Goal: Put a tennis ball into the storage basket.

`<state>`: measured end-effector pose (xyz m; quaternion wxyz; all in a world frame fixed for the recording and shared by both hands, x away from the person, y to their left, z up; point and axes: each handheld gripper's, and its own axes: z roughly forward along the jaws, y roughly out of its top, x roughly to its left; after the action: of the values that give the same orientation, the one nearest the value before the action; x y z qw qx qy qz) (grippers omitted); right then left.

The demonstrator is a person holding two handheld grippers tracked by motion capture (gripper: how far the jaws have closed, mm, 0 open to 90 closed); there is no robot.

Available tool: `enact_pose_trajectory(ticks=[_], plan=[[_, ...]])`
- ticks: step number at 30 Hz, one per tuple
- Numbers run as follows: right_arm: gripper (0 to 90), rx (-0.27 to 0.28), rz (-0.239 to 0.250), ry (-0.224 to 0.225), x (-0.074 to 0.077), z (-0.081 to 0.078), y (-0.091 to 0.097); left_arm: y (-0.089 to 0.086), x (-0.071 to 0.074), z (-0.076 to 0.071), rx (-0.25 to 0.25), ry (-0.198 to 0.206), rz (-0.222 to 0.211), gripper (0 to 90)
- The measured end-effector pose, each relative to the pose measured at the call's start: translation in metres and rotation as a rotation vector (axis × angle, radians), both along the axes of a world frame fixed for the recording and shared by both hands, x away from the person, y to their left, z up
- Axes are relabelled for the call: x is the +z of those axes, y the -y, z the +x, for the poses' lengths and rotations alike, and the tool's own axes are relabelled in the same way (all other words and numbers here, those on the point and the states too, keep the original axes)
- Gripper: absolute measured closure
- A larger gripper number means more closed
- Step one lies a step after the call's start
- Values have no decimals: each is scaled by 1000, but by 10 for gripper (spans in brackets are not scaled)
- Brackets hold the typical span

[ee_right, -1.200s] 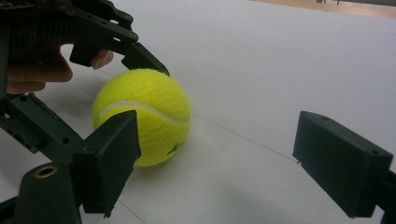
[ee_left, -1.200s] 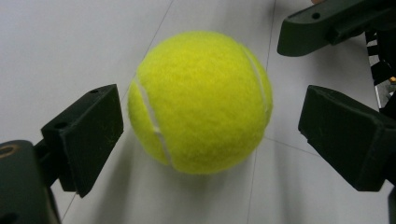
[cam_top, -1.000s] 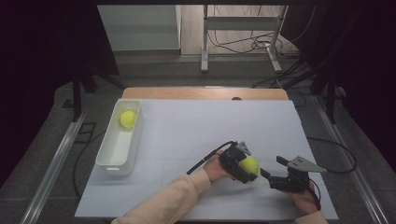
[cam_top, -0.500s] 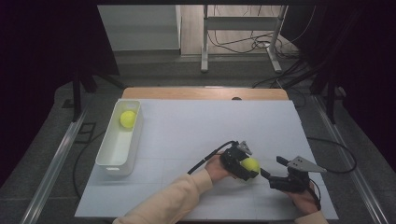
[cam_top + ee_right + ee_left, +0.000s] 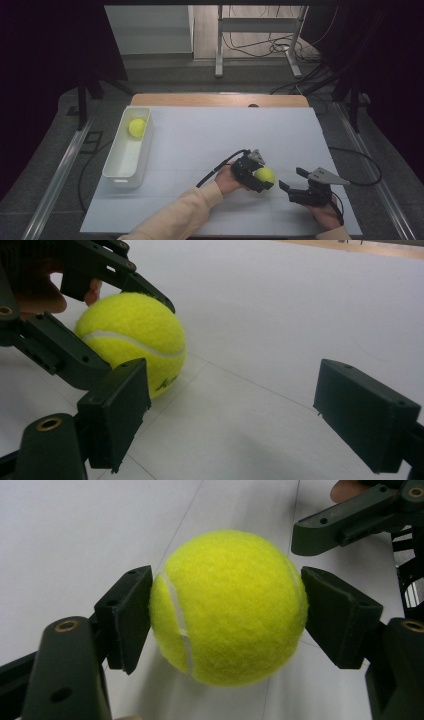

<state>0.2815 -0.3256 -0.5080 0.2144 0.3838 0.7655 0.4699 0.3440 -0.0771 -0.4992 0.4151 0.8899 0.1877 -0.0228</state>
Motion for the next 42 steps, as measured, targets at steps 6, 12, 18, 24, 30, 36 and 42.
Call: enact_pose_trajectory(ticks=[6, 12, 18, 24, 30, 36, 42], plan=[[151, 0, -1, -1, 0, 0, 0, -10, 5, -2, 10, 6, -23, 253], [151, 3, -1, -4, 0, 0, 0, -16, 10, -5, 25, 7, -46, 253], [151, 5, -5, -11, -1, 0, -1, -22, 13, -6, 28, 8, -69, 253], [151, 7, -6, -12, -1, 0, -1, -29, 17, -8, 33, 17, -81, 253], [151, 8, -8, -11, -1, 0, -1, -33, 19, -9, 43, 16, -85, 253], [151, 7, -8, -12, -1, 0, -1, -39, 21, -9, 50, 10, -94, 253], [151, 7, -9, -12, -1, 0, -1, -45, 22, -10, 65, 13, -103, 253]])
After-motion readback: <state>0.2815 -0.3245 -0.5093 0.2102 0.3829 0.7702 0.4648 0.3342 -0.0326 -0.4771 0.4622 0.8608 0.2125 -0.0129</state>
